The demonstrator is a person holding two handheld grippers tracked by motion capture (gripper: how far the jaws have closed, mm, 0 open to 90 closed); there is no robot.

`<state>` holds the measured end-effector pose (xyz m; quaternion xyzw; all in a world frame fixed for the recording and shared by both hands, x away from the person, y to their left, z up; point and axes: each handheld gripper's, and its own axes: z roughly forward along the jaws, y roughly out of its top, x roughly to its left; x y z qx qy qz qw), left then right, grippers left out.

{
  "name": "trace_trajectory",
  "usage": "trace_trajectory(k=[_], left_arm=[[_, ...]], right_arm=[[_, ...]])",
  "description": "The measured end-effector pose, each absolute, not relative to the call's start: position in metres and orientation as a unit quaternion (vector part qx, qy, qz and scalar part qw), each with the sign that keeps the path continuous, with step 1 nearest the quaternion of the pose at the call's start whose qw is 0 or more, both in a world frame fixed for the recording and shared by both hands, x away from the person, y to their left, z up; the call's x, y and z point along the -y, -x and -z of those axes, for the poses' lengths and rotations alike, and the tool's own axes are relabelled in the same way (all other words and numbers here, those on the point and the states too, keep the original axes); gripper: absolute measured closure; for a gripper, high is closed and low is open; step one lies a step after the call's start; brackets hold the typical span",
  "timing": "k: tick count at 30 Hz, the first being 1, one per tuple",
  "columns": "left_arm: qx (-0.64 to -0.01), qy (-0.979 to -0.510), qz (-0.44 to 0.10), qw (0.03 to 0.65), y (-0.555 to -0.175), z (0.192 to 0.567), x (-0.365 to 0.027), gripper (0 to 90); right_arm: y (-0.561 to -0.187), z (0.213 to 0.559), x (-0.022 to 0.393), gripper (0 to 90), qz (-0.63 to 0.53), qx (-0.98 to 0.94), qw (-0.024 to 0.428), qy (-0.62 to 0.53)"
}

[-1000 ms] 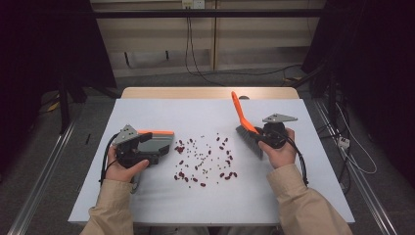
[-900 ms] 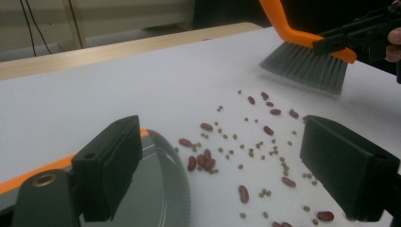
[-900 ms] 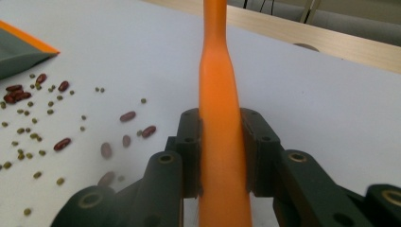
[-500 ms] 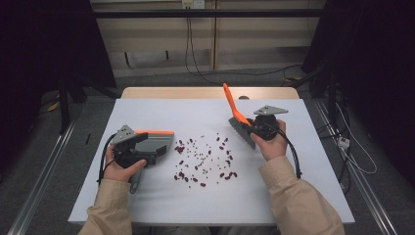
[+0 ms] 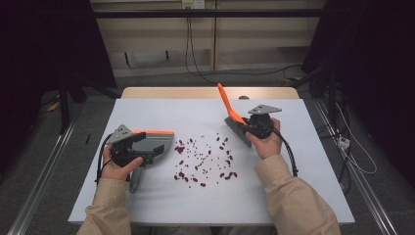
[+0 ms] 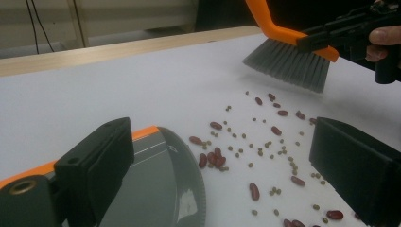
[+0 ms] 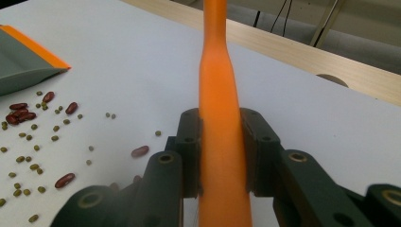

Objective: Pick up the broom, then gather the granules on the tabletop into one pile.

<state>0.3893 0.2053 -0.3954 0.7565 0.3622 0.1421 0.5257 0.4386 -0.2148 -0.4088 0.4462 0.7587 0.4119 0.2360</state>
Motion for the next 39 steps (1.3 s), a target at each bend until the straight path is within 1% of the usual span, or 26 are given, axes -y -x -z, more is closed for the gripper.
trace_trajectory(k=[9,14,23,34,36,39], left_arm=[[-0.362,-0.759,-0.14,0.523,-0.39,0.397,-0.205,7.3],[-0.363,-0.757,-0.141,0.525,-0.39,0.396,-0.208,7.3],[-0.363,-0.755,-0.138,0.528,-0.39,0.396,-0.208,7.3],[-0.363,-0.754,-0.14,0.529,-0.389,0.395,-0.209,7.3],[-0.364,-0.752,-0.142,0.531,-0.389,0.395,-0.21,7.3],[-0.365,-0.751,-0.144,0.531,-0.389,0.395,-0.211,7.4]], right_arm=[[-0.443,0.412,0.214,71.2,-0.404,-0.763,0.245,-0.441],[-0.448,0.414,0.212,71.2,-0.409,-0.759,0.238,-0.447],[-0.453,0.412,0.205,71.2,-0.41,-0.764,0.241,-0.437],[-0.461,0.421,0.187,71.2,-0.375,-0.794,0.259,-0.403],[-0.459,0.421,0.181,71.2,-0.374,-0.801,0.254,-0.392],[-0.454,0.421,0.171,71.1,-0.359,-0.819,0.258,-0.367]])
